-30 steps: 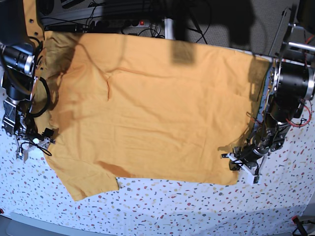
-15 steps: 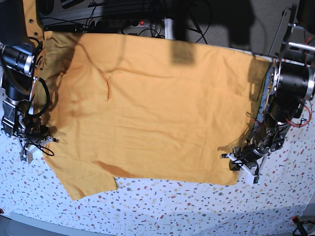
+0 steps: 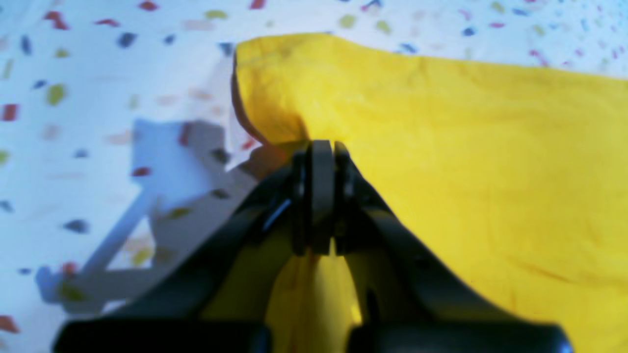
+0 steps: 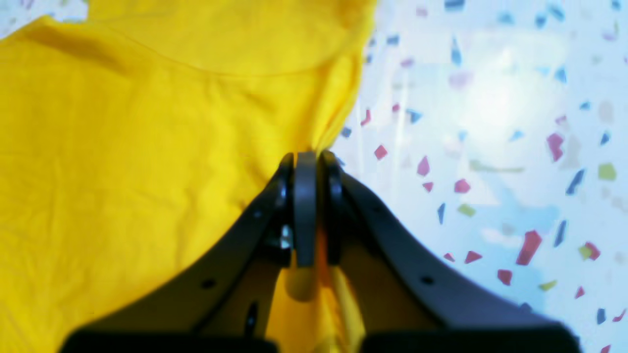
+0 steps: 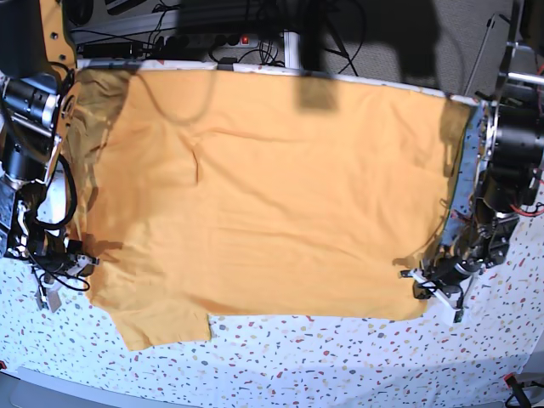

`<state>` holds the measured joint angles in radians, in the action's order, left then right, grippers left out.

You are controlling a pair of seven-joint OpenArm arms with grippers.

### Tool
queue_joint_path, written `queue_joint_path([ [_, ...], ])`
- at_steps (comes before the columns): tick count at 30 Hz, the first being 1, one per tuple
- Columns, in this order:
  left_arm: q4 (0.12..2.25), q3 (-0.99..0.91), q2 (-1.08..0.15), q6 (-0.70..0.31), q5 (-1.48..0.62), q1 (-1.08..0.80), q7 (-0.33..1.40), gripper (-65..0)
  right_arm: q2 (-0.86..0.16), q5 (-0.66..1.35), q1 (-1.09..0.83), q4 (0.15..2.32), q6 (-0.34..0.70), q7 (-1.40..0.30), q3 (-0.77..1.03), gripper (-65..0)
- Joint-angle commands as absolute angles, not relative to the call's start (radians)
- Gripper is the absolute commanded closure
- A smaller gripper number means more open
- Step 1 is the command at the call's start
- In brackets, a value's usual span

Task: Fold the T-shirt properly
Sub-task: 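Move the right gripper to the opposite side edge and grasp, then fold the hem half over toward the collar with both grippers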

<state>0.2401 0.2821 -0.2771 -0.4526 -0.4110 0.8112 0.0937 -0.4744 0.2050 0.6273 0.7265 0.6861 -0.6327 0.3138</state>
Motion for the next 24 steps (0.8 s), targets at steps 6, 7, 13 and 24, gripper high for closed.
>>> queue_joint_path([
  [6, 0.351, 0.281, -0.318, -0.466, -0.536, 0.842, 0.246, 0.0, -0.493, 0.234, 0.633, 0.797, 0.698, -0.631, 0.316, 0.0],
  [7, 0.367, 0.281, -0.32, -0.471, -0.553, 0.842, 0.271, 0.0, -0.493, 0.245, 0.615, 0.815, 0.698, -0.631, 0.316, 0.0],
  [13, 0.531, 0.281, -0.344, -0.483, -0.559, 0.793, 0.441, 0.0, -0.494, 0.248, 0.45, 0.999, 0.698, -0.631, 0.316, 0.0],
  [24, 0.979, 0.281, -0.505, -0.408, -0.559, 0.591, 0.553, 0.0, -0.496, 0.251, 0.257, 1.263, 0.698, -0.656, 0.326, 0.0],
])
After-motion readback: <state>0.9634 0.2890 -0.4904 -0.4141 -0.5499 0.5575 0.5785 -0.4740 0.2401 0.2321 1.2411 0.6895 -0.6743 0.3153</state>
